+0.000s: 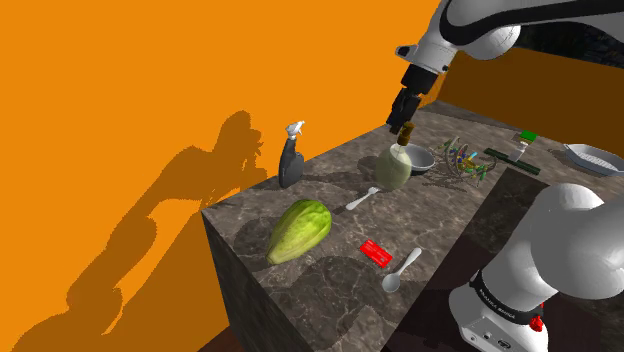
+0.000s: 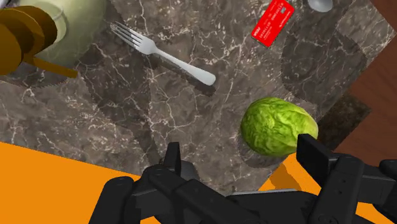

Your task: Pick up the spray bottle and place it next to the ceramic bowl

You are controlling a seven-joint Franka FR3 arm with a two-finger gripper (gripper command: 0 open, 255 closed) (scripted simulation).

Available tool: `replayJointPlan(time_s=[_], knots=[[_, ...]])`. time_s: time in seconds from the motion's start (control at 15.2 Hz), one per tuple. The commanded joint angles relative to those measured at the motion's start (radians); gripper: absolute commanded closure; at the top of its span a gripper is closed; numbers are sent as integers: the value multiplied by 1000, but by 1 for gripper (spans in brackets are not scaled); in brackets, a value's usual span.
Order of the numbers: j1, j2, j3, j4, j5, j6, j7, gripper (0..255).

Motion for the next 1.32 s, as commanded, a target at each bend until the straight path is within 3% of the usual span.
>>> replayJointPlan(time_s=[0.0, 0.33, 0.59, 0.92, 1.25], knots=[[39, 77, -50, 16, 35, 58, -126, 0], [137, 293, -152, 116, 181, 127, -436, 0], [182, 483, -192, 231, 337, 124, -689, 0], [165, 710, -164, 406, 510, 72, -957, 0], [119, 905, -91, 602, 616, 8, -1148, 0]])
